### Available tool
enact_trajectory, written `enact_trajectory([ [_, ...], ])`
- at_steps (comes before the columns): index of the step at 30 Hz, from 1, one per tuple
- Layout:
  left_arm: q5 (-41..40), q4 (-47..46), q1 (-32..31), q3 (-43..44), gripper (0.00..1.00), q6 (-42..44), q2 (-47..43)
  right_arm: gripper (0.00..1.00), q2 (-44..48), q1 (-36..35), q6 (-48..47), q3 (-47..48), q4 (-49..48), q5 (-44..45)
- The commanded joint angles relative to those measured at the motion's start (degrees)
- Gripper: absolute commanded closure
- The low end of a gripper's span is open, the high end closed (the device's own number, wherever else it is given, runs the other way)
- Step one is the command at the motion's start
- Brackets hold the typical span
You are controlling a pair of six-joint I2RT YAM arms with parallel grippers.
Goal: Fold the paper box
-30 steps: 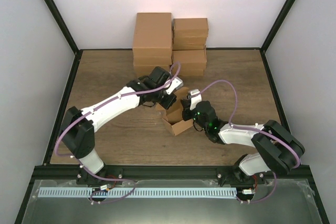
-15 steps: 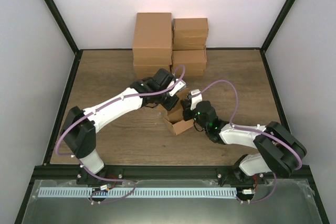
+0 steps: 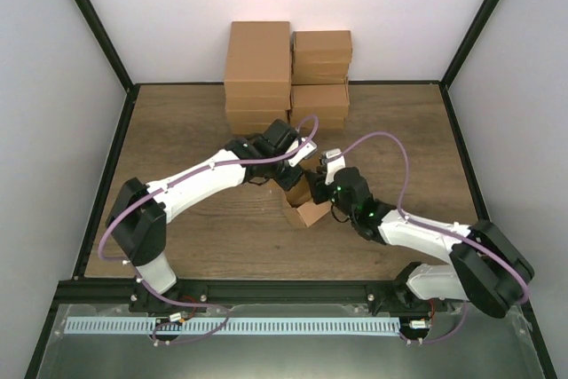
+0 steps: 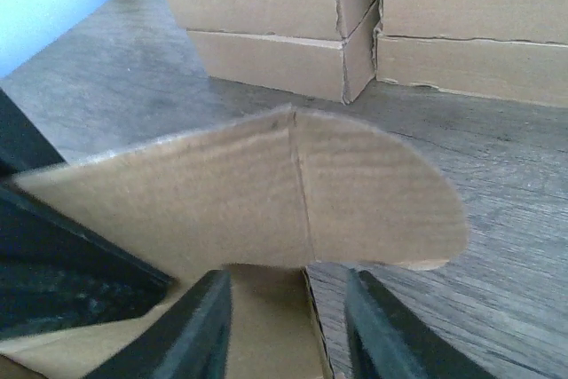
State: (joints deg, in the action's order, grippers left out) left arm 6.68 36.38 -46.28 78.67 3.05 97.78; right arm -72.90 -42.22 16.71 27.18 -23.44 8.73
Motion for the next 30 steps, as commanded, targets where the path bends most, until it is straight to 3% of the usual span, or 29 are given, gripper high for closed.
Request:
enact_trajectory([
  [1,-0.3,0.6,-0.4,0.6,0.96,0.5,0.7,0.59,4.2,-0.5,1.3,4.5,8.0,1.7],
  [7,-0.1,0.4,-0.5,0.7,0.96,0.3,0.3,0.34,9.0,-0.4,4.0,8.9,21.6,1.6],
  [12,-0.1,0.4,-0.5,0.7,0.96,0.0,0.2,0.31,12.8,-0.4,8.9,14.0,37.4,-1.2],
  [16,-0.1,0.2,-0.6,0.5,0.96,-0.1,0.3,0.25,17.3,-0.4,15.8,12.3,44.7,-5.3],
  [23,0.1,0.0,-0.7,0.8,0.96,-0.1,0.2,0.12,22.3,-0.4,26.6,6.9,45.4,-14.2],
  [30,0.2,0.1,-0.8,0.6,0.96,-0.2,0.2,0.14,24.7,-0.4,33.2,1.1,40.2,-15.6],
])
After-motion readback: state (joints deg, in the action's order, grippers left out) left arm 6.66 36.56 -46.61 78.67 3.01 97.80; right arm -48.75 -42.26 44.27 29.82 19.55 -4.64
